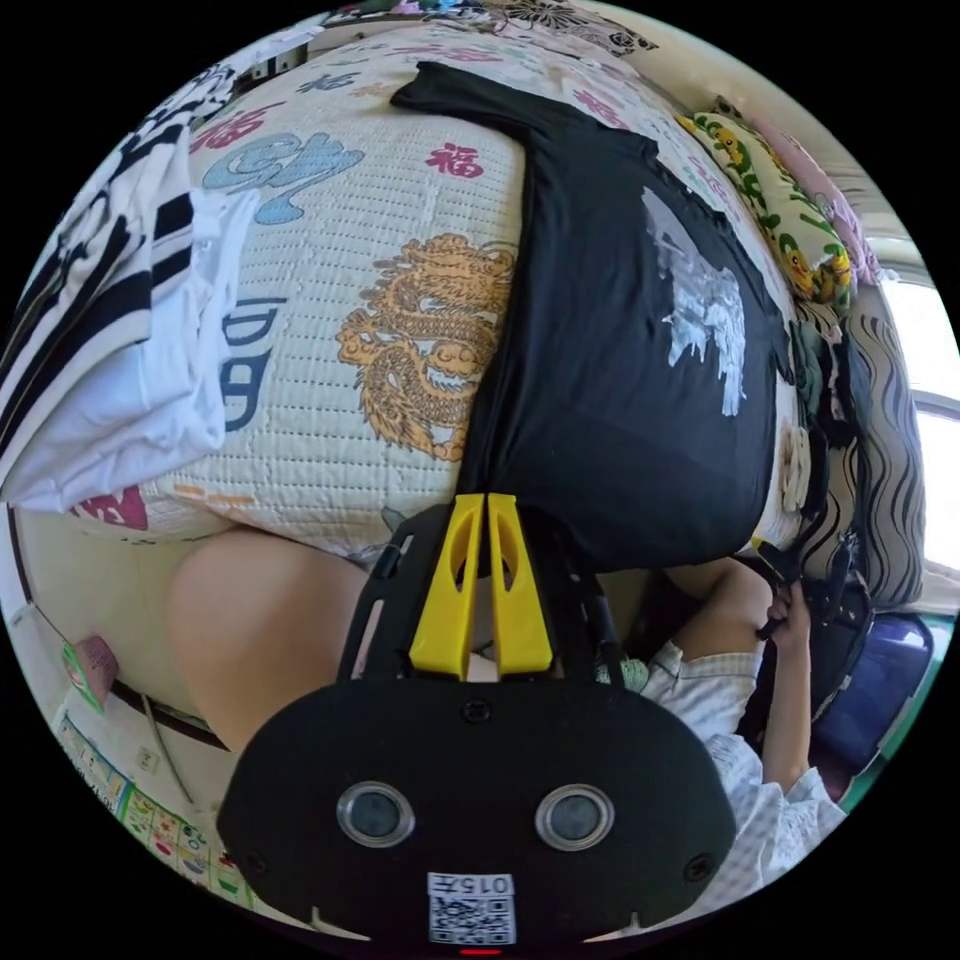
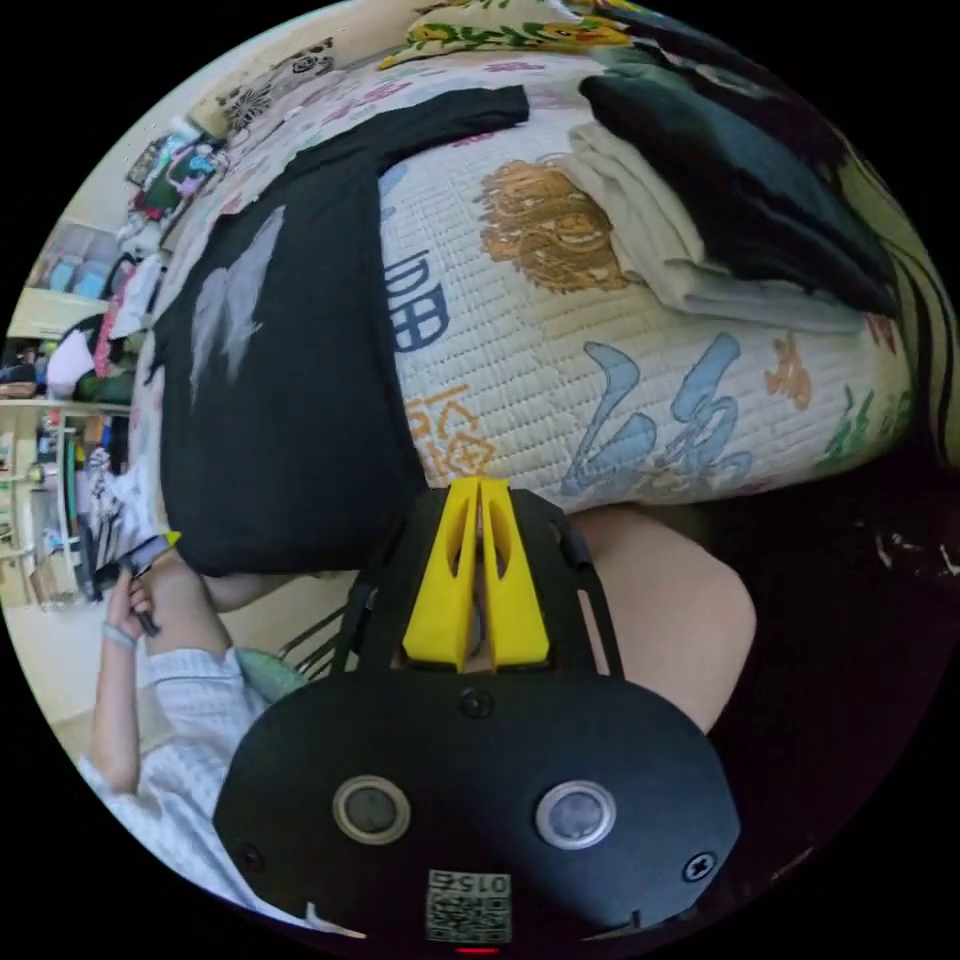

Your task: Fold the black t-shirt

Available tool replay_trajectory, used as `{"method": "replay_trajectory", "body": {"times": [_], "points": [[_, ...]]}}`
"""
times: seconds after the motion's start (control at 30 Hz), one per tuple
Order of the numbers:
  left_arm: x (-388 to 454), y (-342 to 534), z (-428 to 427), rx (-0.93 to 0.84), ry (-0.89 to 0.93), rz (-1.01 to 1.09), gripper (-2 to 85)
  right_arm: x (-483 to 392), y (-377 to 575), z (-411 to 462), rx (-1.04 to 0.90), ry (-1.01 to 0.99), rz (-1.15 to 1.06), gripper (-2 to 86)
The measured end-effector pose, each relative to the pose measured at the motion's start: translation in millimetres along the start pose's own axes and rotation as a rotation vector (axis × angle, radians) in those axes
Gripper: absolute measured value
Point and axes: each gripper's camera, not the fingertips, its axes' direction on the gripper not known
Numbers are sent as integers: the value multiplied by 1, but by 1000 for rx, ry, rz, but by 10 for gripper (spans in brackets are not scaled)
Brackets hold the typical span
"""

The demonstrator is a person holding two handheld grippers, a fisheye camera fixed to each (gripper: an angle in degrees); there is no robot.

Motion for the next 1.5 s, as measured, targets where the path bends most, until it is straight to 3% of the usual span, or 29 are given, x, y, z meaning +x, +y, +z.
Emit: {"method": "replay_trajectory", "body": {"times": [0.13, 0.43, 0.67, 0.83, 0.93, 1.0, 1.1, 1.23, 1.3, 1.37, 1.5], "points": [[-1, -6, -17, 7, 79, -24, 7, 31, -1, 5, -46, -274, -155, 42], [36, -34, -60, -9, 74, -26, 0, 79, -19, 20, -68, -196, -150, -3], [100, -58, -98, -4, -81, 31, 2, 124, -22, 21, -63, -217, -100, -7], [108, -74, -135, -31, 61, -8, 25, 146, -21, 19, -68, -259, -100, 17], [145, -74, -186, 5, -137, 115, 51, 173, -9, 0, 64, -357, -28, 19], [187, -85, -225, 37, -308, 215, 66, 185, -3, -15, 163, -390, -17, 27], [268, -130, -262, 89, -371, 361, 72, 191, -9, -39, 310, -370, -42, 50], [422, -213, -277, 173, -315, 632, 75, 181, -51, -58, 453, -339, -103, 65], [539, -272, -267, 217, -305, 809, 75, 172, -75, -62, 498, -274, -115, 66], [622, -314, -253, 266, -275, 898, 75, 160, -104, -62, 586, -164, -117, 71], [784, -411, -200, 262, -167, 1015, 75, 158, -148, -51, 592, -145, -74, 82]]}}
